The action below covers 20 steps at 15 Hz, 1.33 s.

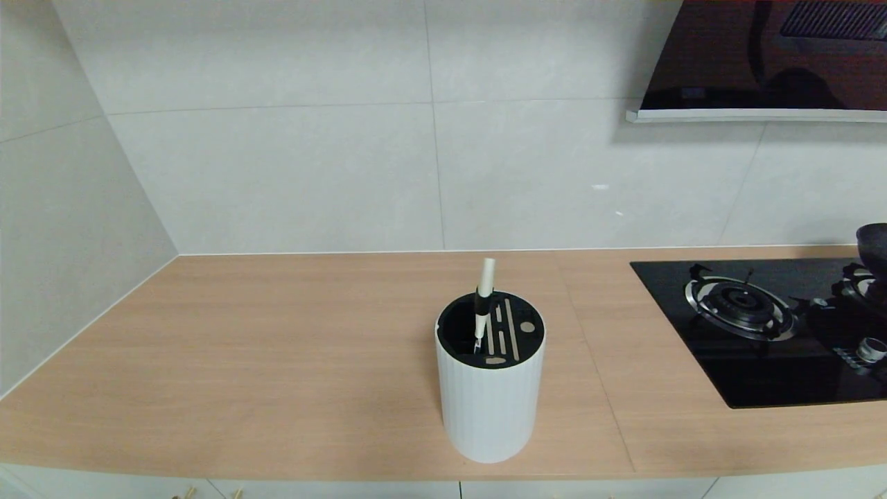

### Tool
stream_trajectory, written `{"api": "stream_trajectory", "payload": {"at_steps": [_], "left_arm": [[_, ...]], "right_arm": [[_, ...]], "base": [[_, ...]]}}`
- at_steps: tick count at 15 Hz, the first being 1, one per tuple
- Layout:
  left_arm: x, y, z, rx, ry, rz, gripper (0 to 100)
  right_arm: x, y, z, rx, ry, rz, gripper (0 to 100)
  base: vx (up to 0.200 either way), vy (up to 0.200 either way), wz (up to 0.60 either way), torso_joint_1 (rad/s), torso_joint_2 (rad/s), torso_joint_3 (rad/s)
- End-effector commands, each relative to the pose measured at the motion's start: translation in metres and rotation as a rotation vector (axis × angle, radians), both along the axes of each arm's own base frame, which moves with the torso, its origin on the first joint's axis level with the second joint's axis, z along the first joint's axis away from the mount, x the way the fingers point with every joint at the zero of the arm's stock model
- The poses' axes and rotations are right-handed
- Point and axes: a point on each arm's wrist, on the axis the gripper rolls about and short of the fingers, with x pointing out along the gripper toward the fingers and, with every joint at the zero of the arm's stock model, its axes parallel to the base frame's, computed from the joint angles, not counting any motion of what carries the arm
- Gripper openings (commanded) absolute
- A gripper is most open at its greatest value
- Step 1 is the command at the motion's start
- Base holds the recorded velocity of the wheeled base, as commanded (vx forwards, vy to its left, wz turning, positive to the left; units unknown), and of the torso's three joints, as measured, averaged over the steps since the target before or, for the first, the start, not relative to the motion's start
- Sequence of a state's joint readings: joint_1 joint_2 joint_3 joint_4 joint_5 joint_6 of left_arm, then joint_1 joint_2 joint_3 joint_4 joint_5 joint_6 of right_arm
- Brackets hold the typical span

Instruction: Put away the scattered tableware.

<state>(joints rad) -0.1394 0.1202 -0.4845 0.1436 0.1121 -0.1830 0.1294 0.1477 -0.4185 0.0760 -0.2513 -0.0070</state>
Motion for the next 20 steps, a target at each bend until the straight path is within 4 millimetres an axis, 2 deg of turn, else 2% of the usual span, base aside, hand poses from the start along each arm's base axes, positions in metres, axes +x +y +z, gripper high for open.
{"api": "stream_trajectory", "payload": {"at_steps": [1,2,4,6,8,10,13,16,20], "left_arm": [[-0.007,-0.004,-0.001,-0.02,-0.035,0.085,100],[-0.012,-0.006,-0.004,-0.021,-0.056,0.106,100],[-0.019,-0.01,-0.015,-0.001,-0.076,0.077,100],[-0.013,-0.01,-0.024,0.015,-0.029,0.088,100],[0.006,-0.01,-0.053,0.109,0.094,0.099,100],[0.021,-0.01,-0.081,0.198,0.17,0.096,100],[0.037,-0.011,-0.107,0.221,0.144,0.047,100],[0.038,-0.011,-0.11,0.223,0.163,0.034,100],[0.038,-0.012,-0.111,0.261,0.164,0.028,100]], "right_arm": [[-0.019,0.006,-0.008,-0.005,-0.087,-0.113,100],[-0.023,0.007,-0.016,-0.022,-0.088,-0.09,100],[-0.022,0.007,-0.019,-0.018,-0.076,-0.105,100],[-0.015,0.007,-0.03,-0.019,-0.029,-0.096,100],[0.006,0.008,-0.065,-0.025,0.092,-0.083,100],[0.019,0.009,-0.087,-0.036,0.083,-0.018,100],[0.024,0.011,-0.098,-0.055,0.097,0.08,100],[0.025,0.012,-0.108,-0.059,0.193,0.118,100],[0.025,0.012,-0.108,-0.051,0.194,0.122,100]], "base": [[0.0,0.0,0.0,0.0,0.0,0.0],[0.0,0.0,0.0,0.0,0.0,0.0],[0.0,0.0,0.0,0.0,0.0,0.0],[0.0,0.0,0.0,0.0,0.0,0.0],[0.0,0.0,0.0,0.0,0.0,0.0],[0.0,0.0,0.0,0.0,0.0,0.0],[0.0,0.0,0.0,0.0,0.0,0.0],[0.0,0.0,0.0,0.0,0.0,0.0],[0.0,0.0,0.0,0.0,0.0,0.0]]}}
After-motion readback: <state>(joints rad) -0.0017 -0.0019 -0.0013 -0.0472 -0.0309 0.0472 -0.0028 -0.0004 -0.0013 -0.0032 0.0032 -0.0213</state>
